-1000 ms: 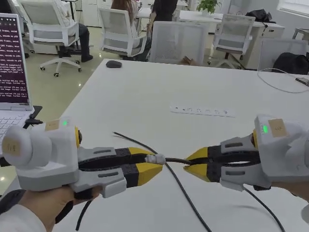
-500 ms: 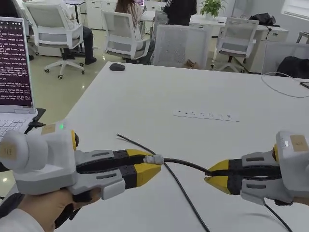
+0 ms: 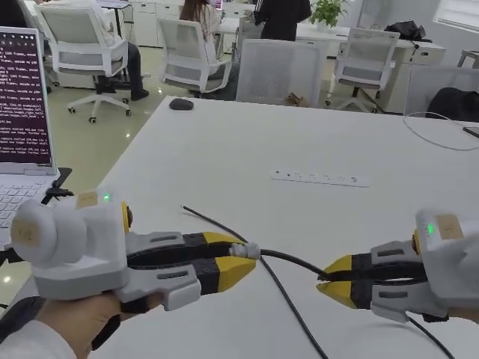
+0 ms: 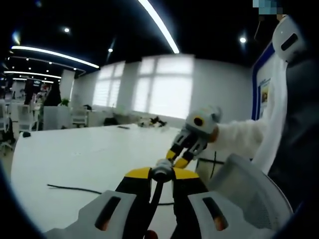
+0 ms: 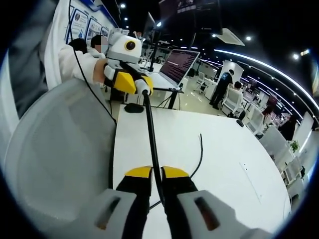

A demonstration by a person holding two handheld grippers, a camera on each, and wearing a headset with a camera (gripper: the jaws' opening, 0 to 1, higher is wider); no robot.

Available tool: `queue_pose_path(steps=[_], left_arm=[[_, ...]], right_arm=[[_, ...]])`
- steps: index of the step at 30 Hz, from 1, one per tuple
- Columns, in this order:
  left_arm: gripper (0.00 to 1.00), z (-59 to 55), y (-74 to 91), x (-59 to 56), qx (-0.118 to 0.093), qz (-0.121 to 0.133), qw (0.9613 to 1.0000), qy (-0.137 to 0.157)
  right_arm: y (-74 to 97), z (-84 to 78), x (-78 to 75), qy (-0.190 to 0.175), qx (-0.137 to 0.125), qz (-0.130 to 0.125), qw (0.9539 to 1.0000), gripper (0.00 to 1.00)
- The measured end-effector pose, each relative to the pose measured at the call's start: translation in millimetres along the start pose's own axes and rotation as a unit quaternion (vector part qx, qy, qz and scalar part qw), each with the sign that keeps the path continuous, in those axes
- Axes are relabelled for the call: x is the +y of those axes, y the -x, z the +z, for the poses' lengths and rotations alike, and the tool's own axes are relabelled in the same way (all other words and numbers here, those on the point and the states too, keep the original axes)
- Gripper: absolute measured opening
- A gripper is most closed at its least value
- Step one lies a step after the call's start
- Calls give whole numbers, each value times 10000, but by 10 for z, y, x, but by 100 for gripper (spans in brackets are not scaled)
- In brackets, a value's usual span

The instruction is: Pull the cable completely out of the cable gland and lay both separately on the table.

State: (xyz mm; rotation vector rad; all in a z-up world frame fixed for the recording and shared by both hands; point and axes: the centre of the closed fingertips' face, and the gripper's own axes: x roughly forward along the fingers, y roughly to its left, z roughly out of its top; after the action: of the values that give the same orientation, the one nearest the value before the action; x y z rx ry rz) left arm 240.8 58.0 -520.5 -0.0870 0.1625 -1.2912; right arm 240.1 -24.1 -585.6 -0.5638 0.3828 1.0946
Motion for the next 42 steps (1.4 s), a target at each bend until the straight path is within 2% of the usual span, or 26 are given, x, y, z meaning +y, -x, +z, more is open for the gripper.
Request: queue_pose_path(steps=[3, 8, 11, 16, 22, 30, 32, 35, 42], left_arm=[[16, 5, 7, 1, -7, -10, 10000, -30], [16, 18, 15, 4, -42, 4, 10000, -41], [16, -8, 10, 11, 53, 58, 9998, -156], [16, -22, -9, -34, 93, -32, 9998, -199], [16, -21, -7, -43, 105, -48, 9997, -236], [16, -31, -15, -60, 148, -84, 9995, -263], [16, -40, -22, -69, 176, -101, 9994, -280], [16, -39, -17, -55, 170, -78, 9995, -264], [16, -43, -18, -35, 168, -84, 9996, -207]], right_arm=[[4, 16, -9, -76, -1, -6, 10000, 15], [-7, 60, -37, -7, 32, -91, 10000, 19], [-12, 110, -64, 74, 65, -126, 9999, 19], [-11, 321, -137, 274, -90, -165, 9994, 20], [-95, 651, -13, 507, -496, 105, 9974, 22], [-197, 819, 92, 712, -631, 292, 9950, 20], [-208, 854, 129, 788, -674, 355, 9940, 17], [-227, 848, 198, 912, -647, 482, 9926, 6], [-227, 838, 176, 850, -701, 421, 9930, 6]])
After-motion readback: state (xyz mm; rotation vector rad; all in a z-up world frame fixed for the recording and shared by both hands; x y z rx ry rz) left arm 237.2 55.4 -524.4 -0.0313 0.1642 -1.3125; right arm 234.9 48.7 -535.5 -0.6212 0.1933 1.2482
